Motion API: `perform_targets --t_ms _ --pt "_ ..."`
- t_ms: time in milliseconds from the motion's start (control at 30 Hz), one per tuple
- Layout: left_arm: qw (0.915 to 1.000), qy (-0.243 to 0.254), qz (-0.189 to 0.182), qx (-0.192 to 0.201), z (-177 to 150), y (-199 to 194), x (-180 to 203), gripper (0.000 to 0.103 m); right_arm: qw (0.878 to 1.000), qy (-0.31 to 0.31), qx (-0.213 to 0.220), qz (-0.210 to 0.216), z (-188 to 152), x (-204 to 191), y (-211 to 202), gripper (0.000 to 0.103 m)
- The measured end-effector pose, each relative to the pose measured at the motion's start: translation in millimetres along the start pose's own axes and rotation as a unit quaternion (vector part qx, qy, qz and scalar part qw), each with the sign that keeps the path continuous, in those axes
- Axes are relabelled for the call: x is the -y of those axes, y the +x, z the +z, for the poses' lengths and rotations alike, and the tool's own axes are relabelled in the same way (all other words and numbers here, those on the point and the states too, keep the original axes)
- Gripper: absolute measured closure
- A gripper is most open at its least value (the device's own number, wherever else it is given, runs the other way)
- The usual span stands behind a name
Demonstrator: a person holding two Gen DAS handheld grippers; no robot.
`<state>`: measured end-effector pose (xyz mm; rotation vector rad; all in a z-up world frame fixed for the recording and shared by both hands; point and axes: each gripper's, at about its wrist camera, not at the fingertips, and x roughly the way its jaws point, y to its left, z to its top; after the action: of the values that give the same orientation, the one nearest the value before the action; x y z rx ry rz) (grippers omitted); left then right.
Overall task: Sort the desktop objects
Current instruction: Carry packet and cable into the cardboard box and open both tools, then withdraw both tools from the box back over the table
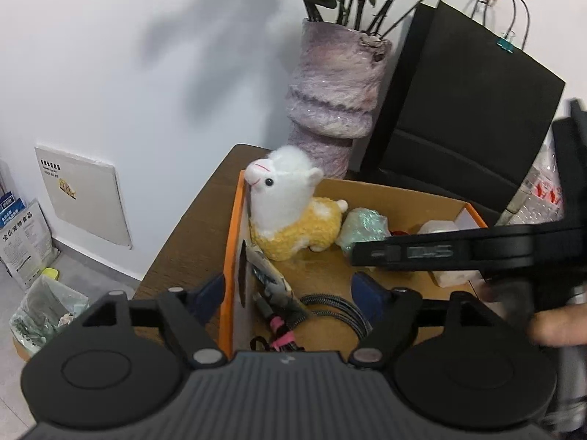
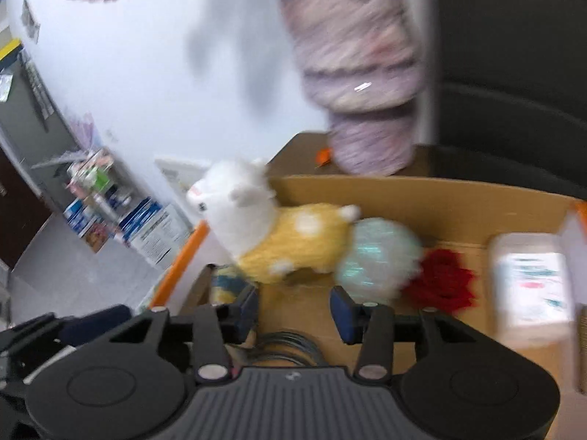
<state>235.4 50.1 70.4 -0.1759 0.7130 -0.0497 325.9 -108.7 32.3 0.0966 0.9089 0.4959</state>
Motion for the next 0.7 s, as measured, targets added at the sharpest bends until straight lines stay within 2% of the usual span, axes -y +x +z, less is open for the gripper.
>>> perform_targets --t_ms 67,133,200,233,333,467,700 --pt "1.0000 -0.006 -0.005 0.001 -3 -8 4 0.025 1.000 0.002 0.008 -0.024 -6 9 -24 0.056" --pt "0.9999 -0.008 -0.012 0.004 -7 -17 9 0.022 0.998 0.004 0.016 -0.053 -14 19 -50 0.045" --pt "0.9998 -0.001 -0.014 0.013 -15 -29 13 0.016 0.996 0.005 0.022 -0.085 -25 26 -75 0.026" --pt "0.9998 0.004 -0.012 0.016 -21 -36 14 0.012 0.995 0.005 0.026 -0.100 -33 30 -86 0.023" --pt "0.9997 0.019 0.005 0.013 -40 -52 12 0.011 0.990 0.003 0.038 -0.132 -57 40 -113 0.022" --pt "0.9990 0.028 0.033 0.014 -71 -84 6 0.003 0.986 0.011 0.073 -0.148 -98 41 -143 0.021" --pt "0.9921 0.055 0.049 0.101 -143 -145 5 0.000 0.982 -0.014 0.132 -0.131 -191 1 -180 0.018"
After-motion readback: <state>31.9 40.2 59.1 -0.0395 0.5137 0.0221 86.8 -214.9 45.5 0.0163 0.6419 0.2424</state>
